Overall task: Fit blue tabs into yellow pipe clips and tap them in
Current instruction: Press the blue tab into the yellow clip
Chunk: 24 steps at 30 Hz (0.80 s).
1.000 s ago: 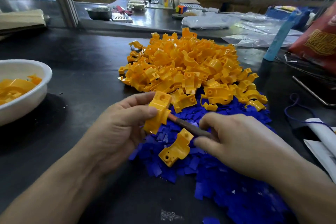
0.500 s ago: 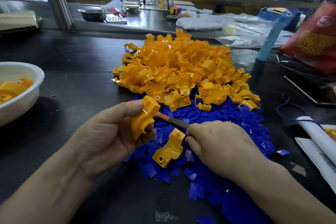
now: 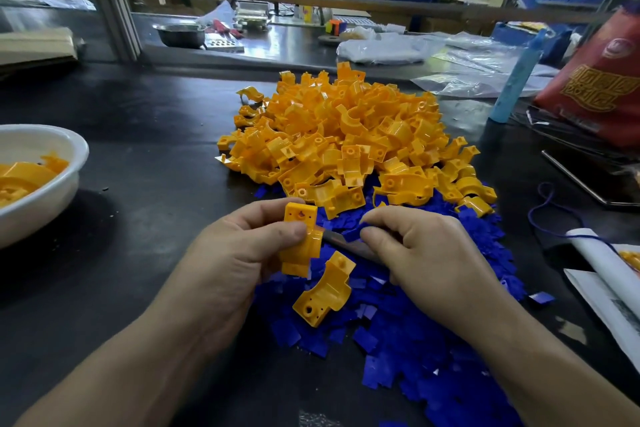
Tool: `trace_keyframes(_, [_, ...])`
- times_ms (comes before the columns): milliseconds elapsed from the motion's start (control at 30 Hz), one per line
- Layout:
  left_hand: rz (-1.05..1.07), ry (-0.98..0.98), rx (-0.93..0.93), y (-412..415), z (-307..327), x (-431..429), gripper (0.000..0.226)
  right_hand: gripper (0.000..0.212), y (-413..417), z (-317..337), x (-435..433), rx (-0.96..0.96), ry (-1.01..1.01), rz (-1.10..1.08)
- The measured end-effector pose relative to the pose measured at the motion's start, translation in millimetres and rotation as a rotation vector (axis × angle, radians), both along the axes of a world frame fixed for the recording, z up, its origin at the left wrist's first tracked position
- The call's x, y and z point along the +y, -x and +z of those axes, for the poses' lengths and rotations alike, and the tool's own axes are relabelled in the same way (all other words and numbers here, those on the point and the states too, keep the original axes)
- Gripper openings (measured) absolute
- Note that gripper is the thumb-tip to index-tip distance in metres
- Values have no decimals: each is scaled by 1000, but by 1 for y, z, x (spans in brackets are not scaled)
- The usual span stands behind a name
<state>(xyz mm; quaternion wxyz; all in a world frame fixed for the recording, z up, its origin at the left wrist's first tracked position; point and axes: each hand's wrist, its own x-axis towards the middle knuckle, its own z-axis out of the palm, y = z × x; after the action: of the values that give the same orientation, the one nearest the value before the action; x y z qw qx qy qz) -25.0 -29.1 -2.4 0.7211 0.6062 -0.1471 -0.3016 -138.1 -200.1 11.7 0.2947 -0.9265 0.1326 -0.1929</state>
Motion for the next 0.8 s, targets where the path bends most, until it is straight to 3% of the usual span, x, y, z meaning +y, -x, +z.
trace_keyframes(200, [-15,-108,-211,15,-5,-5,45,10,2,8,15,-107,-290,135])
trace_keyframes(300, [-23,-110,-244,18,-6,-8,49,6,2,9,16,-132,-335,127])
trace_keyframes(467, [-13,-112,-257,18,-7,-9,50,9,3,7,15,-177,-258,138])
trace_keyframes(667, [-47,-46,-256,20,-6,-9,54,18,0,3,19,-230,63,169])
trace_keyframes(800, [-35,-13,-241,21,-6,-10,41,17,0,2,20,-257,32,169])
